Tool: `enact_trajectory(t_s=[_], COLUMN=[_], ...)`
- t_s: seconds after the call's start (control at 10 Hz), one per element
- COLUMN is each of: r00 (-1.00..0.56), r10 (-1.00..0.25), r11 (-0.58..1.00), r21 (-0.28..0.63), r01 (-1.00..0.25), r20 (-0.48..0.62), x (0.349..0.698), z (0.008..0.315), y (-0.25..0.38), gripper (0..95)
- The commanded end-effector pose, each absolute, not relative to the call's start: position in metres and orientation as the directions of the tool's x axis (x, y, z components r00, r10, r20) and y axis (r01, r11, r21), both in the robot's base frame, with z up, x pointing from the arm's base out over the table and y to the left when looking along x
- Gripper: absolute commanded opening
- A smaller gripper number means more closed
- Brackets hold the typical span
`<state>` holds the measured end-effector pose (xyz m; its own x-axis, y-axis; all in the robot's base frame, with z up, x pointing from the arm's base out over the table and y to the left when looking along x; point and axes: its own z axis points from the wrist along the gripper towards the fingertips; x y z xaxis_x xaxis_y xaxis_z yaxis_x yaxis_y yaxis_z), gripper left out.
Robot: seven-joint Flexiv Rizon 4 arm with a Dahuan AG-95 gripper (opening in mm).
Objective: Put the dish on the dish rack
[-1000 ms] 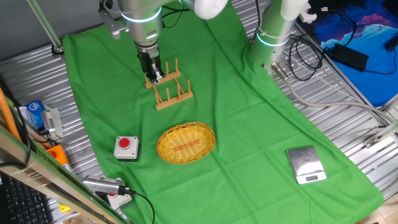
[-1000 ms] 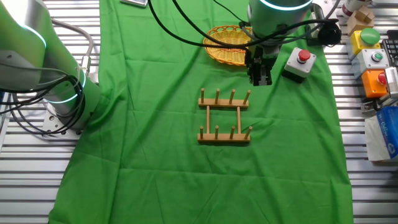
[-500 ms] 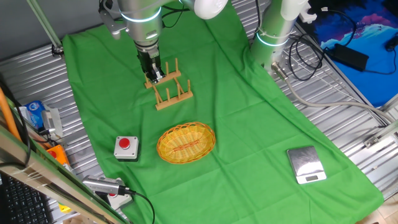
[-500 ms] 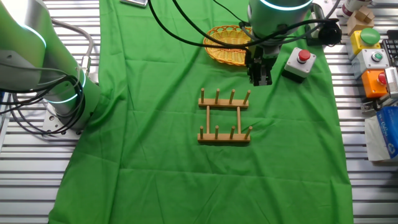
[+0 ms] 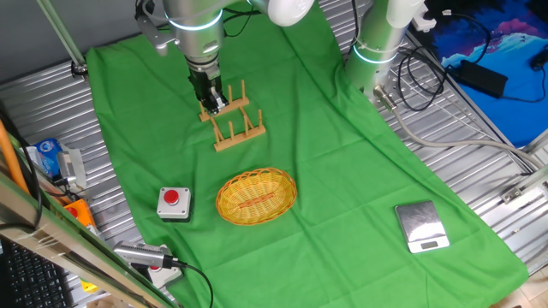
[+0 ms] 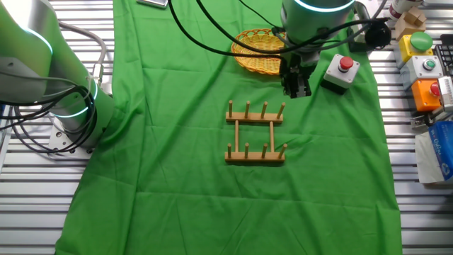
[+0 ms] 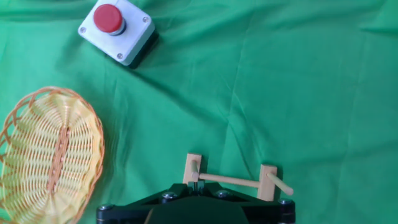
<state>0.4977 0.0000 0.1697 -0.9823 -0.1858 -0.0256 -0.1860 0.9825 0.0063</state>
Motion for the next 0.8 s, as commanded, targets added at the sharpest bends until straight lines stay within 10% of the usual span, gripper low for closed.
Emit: enact_trajectory(t_s=[0.1,0.8], r00=[-0.967,-0.966], r10=[-0.254,-0.256], r11=[0.967,0.967], r21=[0.005,0.003], r01=[-0.254,-0.257], r20=[-0.020,-0.022], x=[0.4976,0.4975], z=[0.1712,0.1711], y=[0.0006,0.0007], gripper=[0.0,0.0])
